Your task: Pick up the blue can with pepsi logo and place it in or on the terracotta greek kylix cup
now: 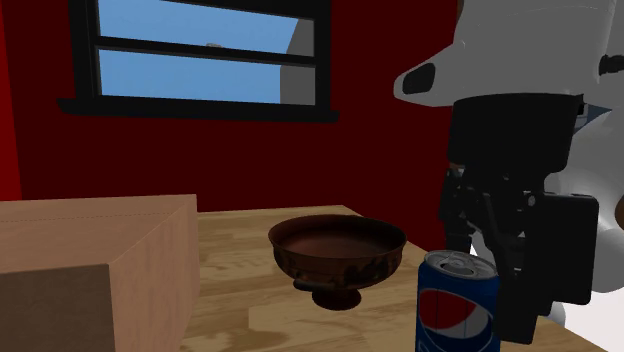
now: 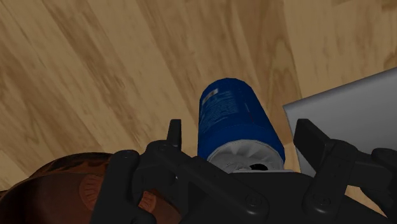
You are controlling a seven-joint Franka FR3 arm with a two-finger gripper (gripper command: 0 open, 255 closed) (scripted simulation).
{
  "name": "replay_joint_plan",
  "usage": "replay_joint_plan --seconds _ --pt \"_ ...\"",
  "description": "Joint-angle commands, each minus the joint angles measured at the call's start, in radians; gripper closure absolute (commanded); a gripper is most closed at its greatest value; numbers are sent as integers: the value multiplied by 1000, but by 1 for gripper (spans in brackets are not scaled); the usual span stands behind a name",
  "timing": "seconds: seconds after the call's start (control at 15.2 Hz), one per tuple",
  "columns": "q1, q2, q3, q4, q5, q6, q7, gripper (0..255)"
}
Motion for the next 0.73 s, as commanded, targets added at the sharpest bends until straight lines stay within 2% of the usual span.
replay_joint_plan --seconds 0.0,0.07,0.13,0.66 --pt "0 0 0 0 0 0 0 0" --pt "0 0 0 0 0 0 0 0" --pt "0 0 0 0 0 0 0 255" --pt "1 -2 -1 -1 0 -1 0 255"
